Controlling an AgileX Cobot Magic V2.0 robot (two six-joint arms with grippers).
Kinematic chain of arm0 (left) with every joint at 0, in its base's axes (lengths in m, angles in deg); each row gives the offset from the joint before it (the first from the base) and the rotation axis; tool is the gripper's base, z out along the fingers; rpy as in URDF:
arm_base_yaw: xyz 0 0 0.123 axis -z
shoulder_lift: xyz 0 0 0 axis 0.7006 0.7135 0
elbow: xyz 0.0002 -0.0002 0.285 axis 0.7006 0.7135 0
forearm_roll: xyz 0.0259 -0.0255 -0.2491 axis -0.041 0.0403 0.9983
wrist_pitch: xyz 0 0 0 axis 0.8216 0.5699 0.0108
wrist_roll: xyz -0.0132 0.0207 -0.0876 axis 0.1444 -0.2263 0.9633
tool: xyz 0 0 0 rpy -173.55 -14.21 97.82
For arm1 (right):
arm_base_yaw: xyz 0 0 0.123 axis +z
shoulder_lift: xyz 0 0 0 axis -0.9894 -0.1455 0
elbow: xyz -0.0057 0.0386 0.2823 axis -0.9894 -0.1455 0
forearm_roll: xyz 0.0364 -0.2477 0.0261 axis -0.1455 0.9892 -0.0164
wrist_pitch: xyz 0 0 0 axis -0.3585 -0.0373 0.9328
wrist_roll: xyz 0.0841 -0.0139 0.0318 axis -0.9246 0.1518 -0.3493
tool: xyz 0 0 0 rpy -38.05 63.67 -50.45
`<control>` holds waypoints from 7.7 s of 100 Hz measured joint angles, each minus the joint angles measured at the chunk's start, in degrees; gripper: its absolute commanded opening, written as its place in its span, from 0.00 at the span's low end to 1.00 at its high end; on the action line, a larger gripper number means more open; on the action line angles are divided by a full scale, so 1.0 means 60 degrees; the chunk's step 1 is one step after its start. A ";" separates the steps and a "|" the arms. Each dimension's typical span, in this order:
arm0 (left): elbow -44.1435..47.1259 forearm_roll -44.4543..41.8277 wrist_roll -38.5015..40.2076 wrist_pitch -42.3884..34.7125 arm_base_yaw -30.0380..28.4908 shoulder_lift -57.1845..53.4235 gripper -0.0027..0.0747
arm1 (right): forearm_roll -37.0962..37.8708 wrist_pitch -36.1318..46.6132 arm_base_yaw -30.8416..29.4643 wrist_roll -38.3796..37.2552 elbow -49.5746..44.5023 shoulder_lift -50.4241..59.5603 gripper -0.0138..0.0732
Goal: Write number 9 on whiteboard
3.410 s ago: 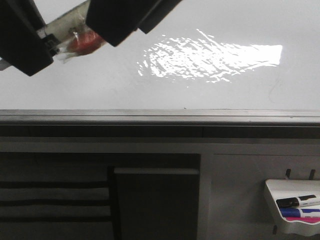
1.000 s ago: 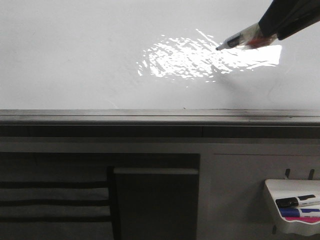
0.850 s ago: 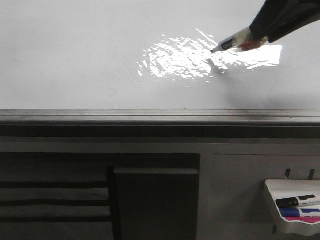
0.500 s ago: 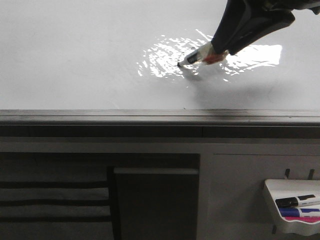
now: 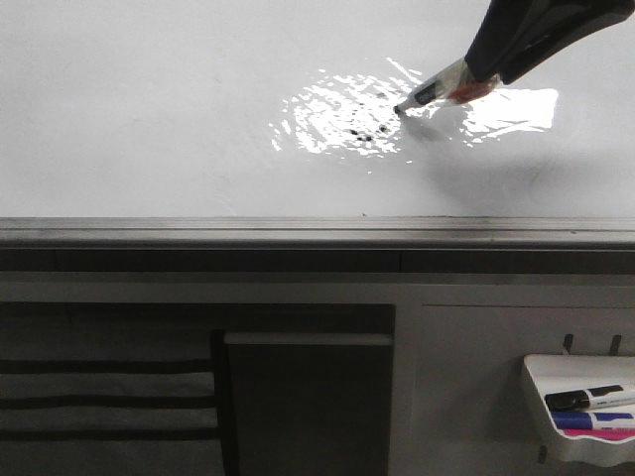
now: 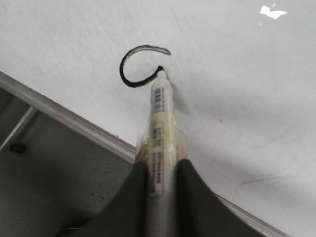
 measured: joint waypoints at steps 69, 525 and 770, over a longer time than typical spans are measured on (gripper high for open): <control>-0.0758 0.1463 -0.1702 0.0357 0.0518 0.0892 0.50 | 0.0285 -0.2262 0.1063 0.1345 0.0262 0.0522 0.11; 0.1986 0.0863 0.1547 -0.2144 -0.3499 -0.2504 0.46 | 0.3615 -0.1654 0.1546 -0.3588 -0.3564 0.6919 0.42; 0.8120 0.1495 0.1508 -0.6380 -0.5119 -0.8575 0.01 | 0.3615 -0.0902 0.1533 -0.3671 -0.4611 0.7869 0.08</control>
